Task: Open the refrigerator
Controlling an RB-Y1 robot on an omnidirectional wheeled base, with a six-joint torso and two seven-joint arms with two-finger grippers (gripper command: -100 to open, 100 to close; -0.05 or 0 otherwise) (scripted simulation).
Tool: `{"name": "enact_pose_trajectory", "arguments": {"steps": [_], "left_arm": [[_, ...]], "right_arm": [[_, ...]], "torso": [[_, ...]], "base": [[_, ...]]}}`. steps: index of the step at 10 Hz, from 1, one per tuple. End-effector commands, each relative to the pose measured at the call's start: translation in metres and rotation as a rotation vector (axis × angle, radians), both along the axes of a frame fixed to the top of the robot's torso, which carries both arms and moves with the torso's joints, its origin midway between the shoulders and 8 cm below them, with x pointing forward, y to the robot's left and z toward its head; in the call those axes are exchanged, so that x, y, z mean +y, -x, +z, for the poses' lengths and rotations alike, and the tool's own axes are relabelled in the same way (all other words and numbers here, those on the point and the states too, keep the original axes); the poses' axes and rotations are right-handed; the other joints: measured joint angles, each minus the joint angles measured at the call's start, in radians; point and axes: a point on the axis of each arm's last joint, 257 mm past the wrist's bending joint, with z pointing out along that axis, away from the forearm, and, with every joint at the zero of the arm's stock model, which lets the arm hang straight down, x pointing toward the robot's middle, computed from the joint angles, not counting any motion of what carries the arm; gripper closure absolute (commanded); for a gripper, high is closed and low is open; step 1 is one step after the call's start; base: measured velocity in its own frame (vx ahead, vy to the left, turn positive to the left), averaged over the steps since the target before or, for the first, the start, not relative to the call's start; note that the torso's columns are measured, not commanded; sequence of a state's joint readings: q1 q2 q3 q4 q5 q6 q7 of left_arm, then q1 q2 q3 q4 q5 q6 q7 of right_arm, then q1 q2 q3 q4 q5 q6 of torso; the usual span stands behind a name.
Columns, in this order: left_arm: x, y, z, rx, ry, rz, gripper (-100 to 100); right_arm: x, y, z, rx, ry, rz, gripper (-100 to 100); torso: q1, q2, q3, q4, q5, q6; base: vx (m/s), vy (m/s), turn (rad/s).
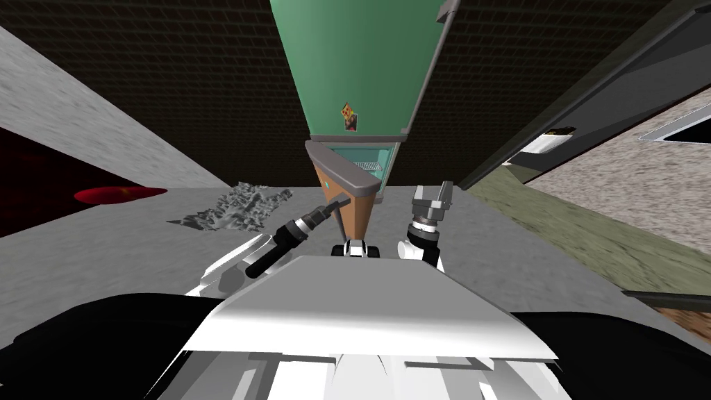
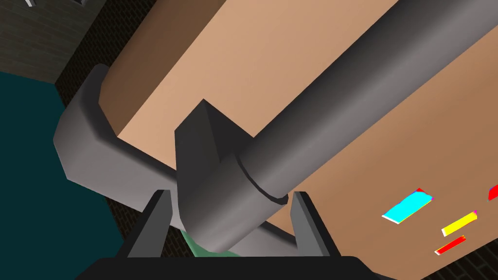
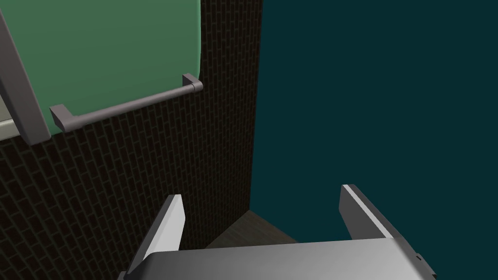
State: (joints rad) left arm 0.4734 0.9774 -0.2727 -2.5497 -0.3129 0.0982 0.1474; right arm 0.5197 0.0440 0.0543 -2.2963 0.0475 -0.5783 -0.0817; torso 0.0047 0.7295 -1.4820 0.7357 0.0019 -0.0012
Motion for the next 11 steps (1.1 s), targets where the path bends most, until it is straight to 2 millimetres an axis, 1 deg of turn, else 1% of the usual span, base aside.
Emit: {"name": "enact_pose_trajectory", "arguments": {"steps": [1,2,3,5,6,8,11], "left_arm": [[-0.003,0.004,-0.001,0.005,-0.002,-0.025,100],[-0.008,0.01,-0.002,0.009,-0.001,-0.056,100],[-0.004,0.002,0.011,0.004,-0.001,-0.044,-100],[0.0,-0.004,0.021,0.005,-0.002,-0.041,-100],[0.001,-0.007,0.027,0.005,-0.002,-0.04,-100],[0.004,-0.012,0.038,0.004,-0.003,-0.038,-100],[0.006,-0.018,0.056,0.003,-0.005,-0.035,-100]], "right_arm": [[0.0,0.0,0.0,0.0,0.0,0.0,0],[0.0,0.0,0.0,0.0,0.0,0.0,0],[0.0,0.0,0.0,0.0,0.0,0.0,0],[0.0,0.0,0.0,0.0,0.0,0.0,0],[0.0,0.0,0.0,0.0,-0.001,0.0,0],[0.0,0.0,0.0,0.0,-0.001,0.0,0],[0.0,0.0,0.0,0.0,0.0,0.0,0]], "torso": [[0.001,-0.001,-0.001,0.0,-0.001,0.0],[-0.003,-0.003,-0.002,-0.001,-0.001,0.001],[-0.001,0.001,0.001,-0.001,-0.001,0.001],[-0.016,0.005,0.004,0.001,-0.005,0.001],[-0.015,0.006,0.005,0.002,-0.005,0.001],[-0.003,0.01,0.007,0.003,-0.001,0.001],[-0.003,0.009,0.006,0.002,-0.001,0.001]], "base": [[-0.037,0.202,-0.035],[-0.089,0.237,-0.051],[-0.077,0.124,-0.042],[-0.015,-0.051,0.002],[-0.01,-0.064,-0.016],[-0.025,-0.032,-0.012],[-0.029,-0.008,-0.012]]}}
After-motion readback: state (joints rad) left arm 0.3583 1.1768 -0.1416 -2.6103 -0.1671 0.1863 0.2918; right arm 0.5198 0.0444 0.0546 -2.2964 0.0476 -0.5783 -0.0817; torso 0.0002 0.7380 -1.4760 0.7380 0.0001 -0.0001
